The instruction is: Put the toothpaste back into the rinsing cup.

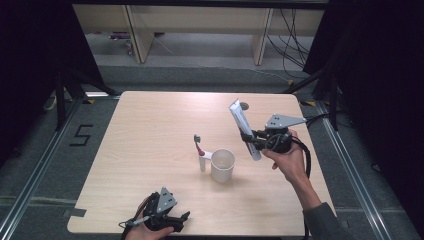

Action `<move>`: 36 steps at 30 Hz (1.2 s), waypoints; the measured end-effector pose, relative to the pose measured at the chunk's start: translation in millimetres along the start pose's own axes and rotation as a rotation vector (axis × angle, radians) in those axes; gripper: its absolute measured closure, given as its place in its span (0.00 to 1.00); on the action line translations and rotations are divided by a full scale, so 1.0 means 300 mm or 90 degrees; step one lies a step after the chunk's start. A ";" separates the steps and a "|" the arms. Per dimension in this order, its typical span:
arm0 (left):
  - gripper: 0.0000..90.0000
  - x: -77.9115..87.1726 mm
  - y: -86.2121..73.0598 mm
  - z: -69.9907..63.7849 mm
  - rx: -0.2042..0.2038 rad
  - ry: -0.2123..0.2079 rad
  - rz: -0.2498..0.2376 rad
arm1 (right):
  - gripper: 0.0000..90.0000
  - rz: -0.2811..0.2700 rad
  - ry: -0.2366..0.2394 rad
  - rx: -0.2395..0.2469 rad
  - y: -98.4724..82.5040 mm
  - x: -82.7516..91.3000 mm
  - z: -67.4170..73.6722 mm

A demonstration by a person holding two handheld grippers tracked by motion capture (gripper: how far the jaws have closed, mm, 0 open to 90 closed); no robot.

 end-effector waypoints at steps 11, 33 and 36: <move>0.20 0.003 -0.002 0.002 -0.007 0.001 0.006 | 0.86 -0.039 0.032 -0.005 0.059 -0.079 0.071; 0.20 0.006 -0.002 -0.001 -0.014 -0.003 0.007 | 0.86 -0.051 0.077 -0.036 0.038 -0.184 0.142; 0.20 0.002 0.000 0.000 -0.011 0.000 0.003 | 0.86 -0.049 0.083 -0.040 0.026 -0.188 0.148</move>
Point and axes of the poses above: each handheld gripper's, and its own axes: x roughly backward along the jaws, y roughly out of its top, z roughly to its left, the point moved 10 cm from there along -x, roughly forward along the jaws, and after that the axes turned 6 degrees about x, right-handed, at the moved point
